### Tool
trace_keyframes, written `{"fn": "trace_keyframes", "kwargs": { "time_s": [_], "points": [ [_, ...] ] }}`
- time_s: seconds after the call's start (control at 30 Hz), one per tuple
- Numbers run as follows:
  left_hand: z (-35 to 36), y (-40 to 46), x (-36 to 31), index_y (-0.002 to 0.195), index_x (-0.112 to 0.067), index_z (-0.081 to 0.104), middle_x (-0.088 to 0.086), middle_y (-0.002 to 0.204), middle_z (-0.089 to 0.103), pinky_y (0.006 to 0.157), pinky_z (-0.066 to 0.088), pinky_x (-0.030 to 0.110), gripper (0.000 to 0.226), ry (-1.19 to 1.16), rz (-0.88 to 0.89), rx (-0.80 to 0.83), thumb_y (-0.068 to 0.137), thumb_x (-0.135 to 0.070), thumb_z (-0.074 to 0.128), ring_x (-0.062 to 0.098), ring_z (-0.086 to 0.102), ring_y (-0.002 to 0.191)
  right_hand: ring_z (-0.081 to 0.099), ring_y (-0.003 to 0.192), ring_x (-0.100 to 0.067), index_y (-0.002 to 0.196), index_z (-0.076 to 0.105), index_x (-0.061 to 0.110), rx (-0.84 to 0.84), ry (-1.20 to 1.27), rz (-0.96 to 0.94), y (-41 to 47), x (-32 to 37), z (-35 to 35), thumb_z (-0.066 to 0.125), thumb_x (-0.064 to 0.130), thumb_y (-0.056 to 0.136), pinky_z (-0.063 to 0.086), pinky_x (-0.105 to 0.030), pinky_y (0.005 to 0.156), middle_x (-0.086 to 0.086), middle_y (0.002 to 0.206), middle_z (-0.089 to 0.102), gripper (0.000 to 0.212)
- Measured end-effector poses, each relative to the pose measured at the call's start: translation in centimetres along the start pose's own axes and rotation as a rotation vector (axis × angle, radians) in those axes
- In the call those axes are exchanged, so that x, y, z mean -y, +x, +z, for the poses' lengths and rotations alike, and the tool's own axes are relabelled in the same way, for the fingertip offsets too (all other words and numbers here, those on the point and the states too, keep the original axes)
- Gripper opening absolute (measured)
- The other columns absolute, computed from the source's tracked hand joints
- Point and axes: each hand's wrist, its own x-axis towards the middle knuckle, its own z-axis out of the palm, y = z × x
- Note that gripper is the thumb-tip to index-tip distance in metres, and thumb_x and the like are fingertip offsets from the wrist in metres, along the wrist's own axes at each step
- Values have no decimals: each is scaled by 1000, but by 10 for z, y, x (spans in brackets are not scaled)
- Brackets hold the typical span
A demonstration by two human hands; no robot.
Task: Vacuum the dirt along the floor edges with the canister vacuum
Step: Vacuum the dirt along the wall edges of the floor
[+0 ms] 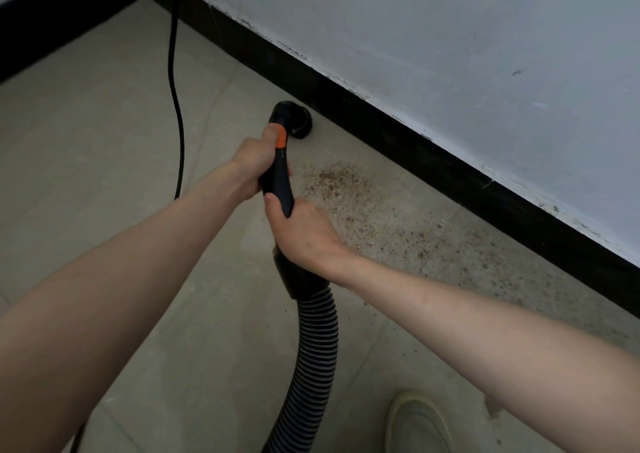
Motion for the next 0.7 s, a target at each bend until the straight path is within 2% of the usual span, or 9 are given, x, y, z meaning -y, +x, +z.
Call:
{"fn": "trace_keyframes", "kwargs": {
  "time_s": [0.23, 0.4, 0.6, 0.7],
  "points": [
    [-2, -24, 26, 83, -7, 45, 11, 74, 54, 58, 48, 30, 43, 24, -66, 87, 98, -47, 39, 20, 54, 59, 62, 75, -28, 105, 51, 12, 36, -79, 31, -33, -19, 6, 31, 58, 98, 42, -33, 58, -9, 89, 62, 51],
    [15, -37, 36, 84, -6, 48, 11, 75, 56, 61, 49, 30, 46, 54, -81, 172, 98, -49, 38, 20, 56, 61, 64, 83, -31, 108, 50, 11, -1, -99, 88, -54, -30, 2, 30, 58, 98, 51, -40, 70, -11, 95, 65, 52],
    [36, -47, 44, 87, -7, 47, 11, 74, 55, 57, 49, 29, 47, 128, -88, 318, 97, -52, 36, 19, 57, 58, 64, 87, -31, 109, 47, 11, -35, -64, 160, -72, -43, 1, 29, 57, 98, 53, -43, 76, -10, 97, 64, 51],
    [47, -51, 46, 85, -8, 46, 11, 72, 55, 63, 51, 31, 47, 159, -93, 373, 97, -52, 36, 20, 57, 60, 64, 86, -32, 108, 46, 11, -60, -47, 179, -78, -51, 1, 29, 57, 98, 52, -43, 74, -12, 98, 64, 50]
  ]
}}
